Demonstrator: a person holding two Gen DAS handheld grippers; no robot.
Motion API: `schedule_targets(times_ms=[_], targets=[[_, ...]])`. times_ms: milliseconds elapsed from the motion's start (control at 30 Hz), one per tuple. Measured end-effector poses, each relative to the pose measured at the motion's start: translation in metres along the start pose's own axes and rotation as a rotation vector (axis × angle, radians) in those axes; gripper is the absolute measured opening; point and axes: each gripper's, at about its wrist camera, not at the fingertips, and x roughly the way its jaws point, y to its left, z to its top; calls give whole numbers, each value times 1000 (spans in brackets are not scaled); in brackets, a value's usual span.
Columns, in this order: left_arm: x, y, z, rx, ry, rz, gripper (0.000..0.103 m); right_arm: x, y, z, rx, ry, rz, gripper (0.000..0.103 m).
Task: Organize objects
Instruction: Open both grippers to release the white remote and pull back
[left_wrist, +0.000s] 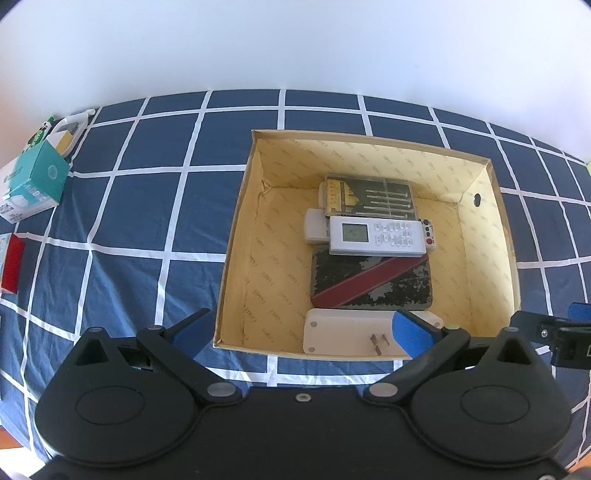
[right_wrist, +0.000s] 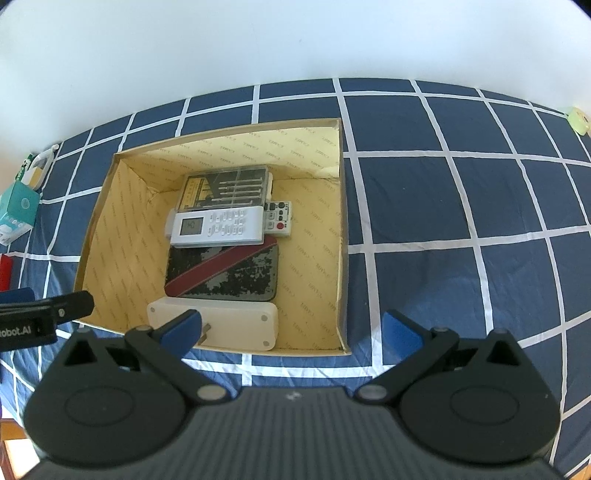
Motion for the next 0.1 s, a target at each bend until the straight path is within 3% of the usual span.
schedule_targets(times_ms=[100], targets=[[-1, 2, 0, -4, -2, 7, 103, -1, 2, 0, -3, 0, 2, 103]])
